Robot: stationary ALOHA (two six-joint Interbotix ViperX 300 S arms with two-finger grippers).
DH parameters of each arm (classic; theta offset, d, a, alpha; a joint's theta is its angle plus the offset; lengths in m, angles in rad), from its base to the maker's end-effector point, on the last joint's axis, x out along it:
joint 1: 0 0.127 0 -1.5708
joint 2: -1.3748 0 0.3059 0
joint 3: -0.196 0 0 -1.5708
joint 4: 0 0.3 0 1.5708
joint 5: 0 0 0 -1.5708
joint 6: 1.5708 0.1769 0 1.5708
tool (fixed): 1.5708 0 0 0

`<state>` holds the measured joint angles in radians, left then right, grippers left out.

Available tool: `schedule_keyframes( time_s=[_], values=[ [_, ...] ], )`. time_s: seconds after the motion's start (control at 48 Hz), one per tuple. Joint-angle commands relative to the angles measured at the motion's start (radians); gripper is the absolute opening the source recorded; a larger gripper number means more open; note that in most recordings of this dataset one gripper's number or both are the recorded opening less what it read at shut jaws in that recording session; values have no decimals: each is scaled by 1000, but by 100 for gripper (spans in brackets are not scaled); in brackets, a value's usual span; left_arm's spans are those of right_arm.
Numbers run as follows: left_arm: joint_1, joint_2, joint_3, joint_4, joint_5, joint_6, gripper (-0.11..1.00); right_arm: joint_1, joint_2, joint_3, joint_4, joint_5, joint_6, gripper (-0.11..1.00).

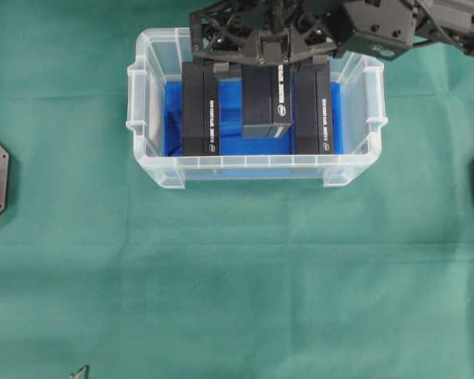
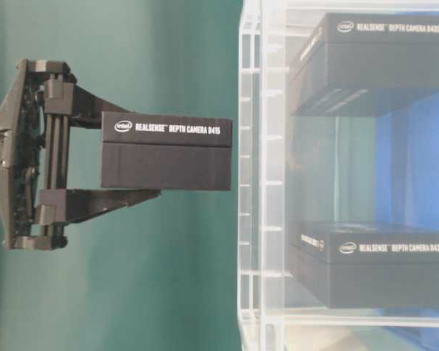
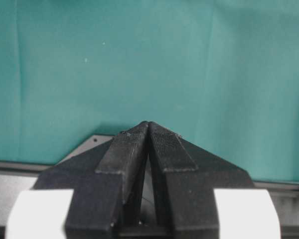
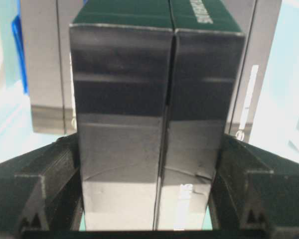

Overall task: Take the box out of the case with the right arm.
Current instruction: 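Lift the middle box straight up out of the case, then carry the box toward the front, out past the case wall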

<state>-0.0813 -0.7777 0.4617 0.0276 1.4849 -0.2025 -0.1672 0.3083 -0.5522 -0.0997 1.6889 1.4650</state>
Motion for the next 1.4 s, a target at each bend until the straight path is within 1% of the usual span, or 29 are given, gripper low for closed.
schedule_keyframes(
  time_s=[0.0,0.146,0.334,0.417,0.605,0.667,1.001,1.105,1.376],
  values=[
    [2,3,-25,3,-2,0,0,26,-58,-34,0,9,11,65],
    [2,3,-25,3,-2,0,0,69,-61,-35,-5,37,60,65],
    [2,3,-25,3,-2,0,0,150,-61,-35,-11,48,112,65],
    [2,3,-25,3,-2,0,0,193,-60,-35,-14,48,155,65],
    [2,3,-25,3,-2,0,0,275,-57,-35,-20,48,225,65],
    [2,3,-25,3,0,0,0,305,-55,-35,-20,43,261,65],
    [2,2,-25,3,8,0,0,426,-52,-35,-18,40,387,65],
    [2,2,-25,3,8,0,0,439,-49,-35,-20,41,396,65],
    [2,3,-25,3,8,0,0,437,-40,-32,-17,41,396,65]
  ],
)
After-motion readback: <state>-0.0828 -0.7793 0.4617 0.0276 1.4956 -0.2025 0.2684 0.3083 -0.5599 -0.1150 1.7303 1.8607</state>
